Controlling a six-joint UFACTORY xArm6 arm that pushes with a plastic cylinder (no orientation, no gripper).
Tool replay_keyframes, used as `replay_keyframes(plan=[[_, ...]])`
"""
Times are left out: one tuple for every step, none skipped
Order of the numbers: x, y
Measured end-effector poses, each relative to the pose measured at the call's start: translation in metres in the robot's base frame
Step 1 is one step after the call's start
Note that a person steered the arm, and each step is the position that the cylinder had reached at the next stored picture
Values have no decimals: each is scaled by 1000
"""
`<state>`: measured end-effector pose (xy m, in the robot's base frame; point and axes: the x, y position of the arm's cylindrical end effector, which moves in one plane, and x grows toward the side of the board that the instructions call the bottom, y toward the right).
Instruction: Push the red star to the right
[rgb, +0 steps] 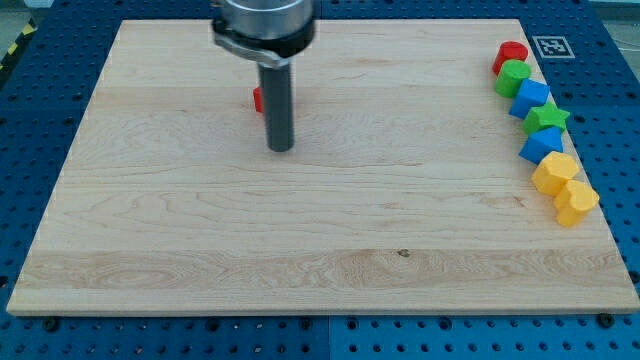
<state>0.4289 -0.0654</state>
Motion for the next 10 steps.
replay_keyframes(plan=[[-24,-23],[-52,-34],[-55,-34],[-55,-34],[-60,-33],[-61,-30],[-62,-28],[-62,-9],[-62,-2],[-62,-2]])
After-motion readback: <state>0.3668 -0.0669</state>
